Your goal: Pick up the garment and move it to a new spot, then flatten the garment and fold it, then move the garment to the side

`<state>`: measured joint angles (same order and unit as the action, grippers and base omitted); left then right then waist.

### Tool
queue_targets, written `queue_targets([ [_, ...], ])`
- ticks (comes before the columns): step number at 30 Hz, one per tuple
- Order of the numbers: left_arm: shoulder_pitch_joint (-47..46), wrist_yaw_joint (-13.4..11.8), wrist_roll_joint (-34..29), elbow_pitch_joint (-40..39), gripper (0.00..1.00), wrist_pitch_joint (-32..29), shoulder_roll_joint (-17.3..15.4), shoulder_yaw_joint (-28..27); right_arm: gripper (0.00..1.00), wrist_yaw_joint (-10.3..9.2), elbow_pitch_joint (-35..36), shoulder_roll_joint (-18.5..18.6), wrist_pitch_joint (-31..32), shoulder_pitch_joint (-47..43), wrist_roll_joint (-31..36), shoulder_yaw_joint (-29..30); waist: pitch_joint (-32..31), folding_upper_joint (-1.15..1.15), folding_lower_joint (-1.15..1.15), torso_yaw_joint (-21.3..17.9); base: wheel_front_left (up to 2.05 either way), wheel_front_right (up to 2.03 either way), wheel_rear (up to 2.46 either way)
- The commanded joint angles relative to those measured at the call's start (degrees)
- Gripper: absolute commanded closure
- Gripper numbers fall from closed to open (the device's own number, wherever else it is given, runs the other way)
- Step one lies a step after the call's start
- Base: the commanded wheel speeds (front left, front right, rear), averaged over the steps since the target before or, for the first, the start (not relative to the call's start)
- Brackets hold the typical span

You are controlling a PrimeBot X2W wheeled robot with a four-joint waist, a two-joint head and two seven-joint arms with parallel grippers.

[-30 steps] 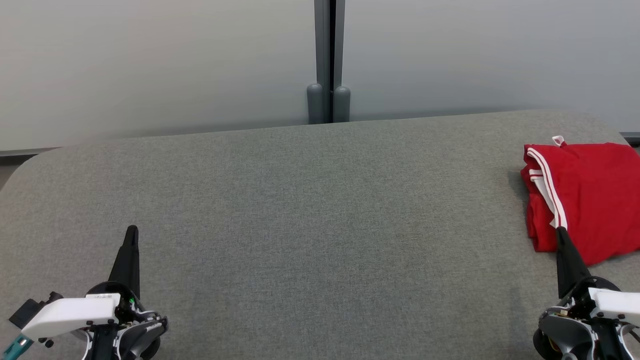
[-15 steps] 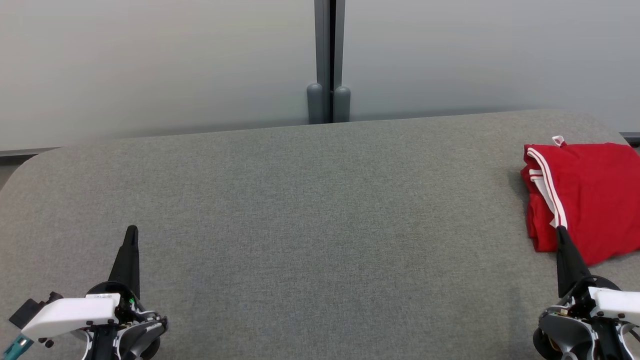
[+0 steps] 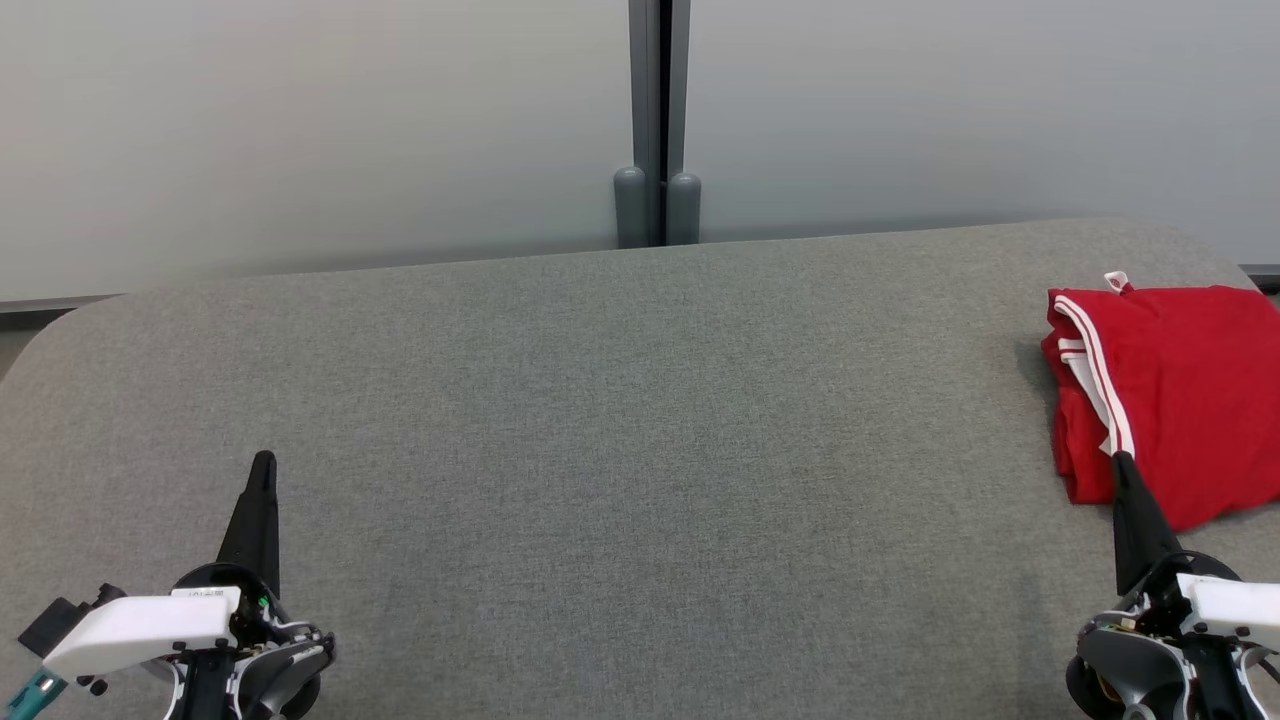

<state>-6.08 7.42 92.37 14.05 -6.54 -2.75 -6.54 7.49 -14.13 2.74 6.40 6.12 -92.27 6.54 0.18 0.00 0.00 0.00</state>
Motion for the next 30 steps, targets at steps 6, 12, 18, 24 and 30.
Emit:
queue_targets([
  [6, -0.4, 0.2, 0.1, 0.0, 1.00, -0.2, -0.1, -0.2, 1.00, 0.00, -0.1, 0.3, 0.2, 0.5, -0.3, 0.0, 0.0, 0.00, 0.00, 0.0, 0.00, 0.00, 0.00],
  [12, -0.4, 0.2, 0.1, 0.0, 1.00, -0.2, -0.1, -0.2, 1.00, 0.00, -0.1, 0.3, 0.2, 0.5, -0.3, 0.0, 0.0, 0.00, 0.00, 0.0, 0.00, 0.00, 0.00],
  [18, -0.4, 0.2, 0.1, 0.0, 1.00, -0.2, -0.1, -0.2, 1.00, 0.00, -0.1, 0.3, 0.2, 0.5, -0.3, 0.0, 0.0, 0.00, 0.00, 0.0, 0.00, 0.00, 0.00],
  [24, -0.4, 0.2, 0.1, 0.0, 1.00, -0.2, -0.1, -0.2, 1.00, 0.00, -0.1, 0.3, 0.2, 0.5, -0.3, 0.0, 0.0, 0.00, 0.00, 0.0, 0.00, 0.00, 0.00],
  [30, -0.4, 0.2, 0.1, 0.0, 1.00, -0.1, -0.1, -0.2, 1.00, 0.00, -0.1, 0.3, 0.2, 0.5, -0.3, 0.0, 0.0, 0.00, 0.00, 0.0, 0.00, 0.00, 0.00],
])
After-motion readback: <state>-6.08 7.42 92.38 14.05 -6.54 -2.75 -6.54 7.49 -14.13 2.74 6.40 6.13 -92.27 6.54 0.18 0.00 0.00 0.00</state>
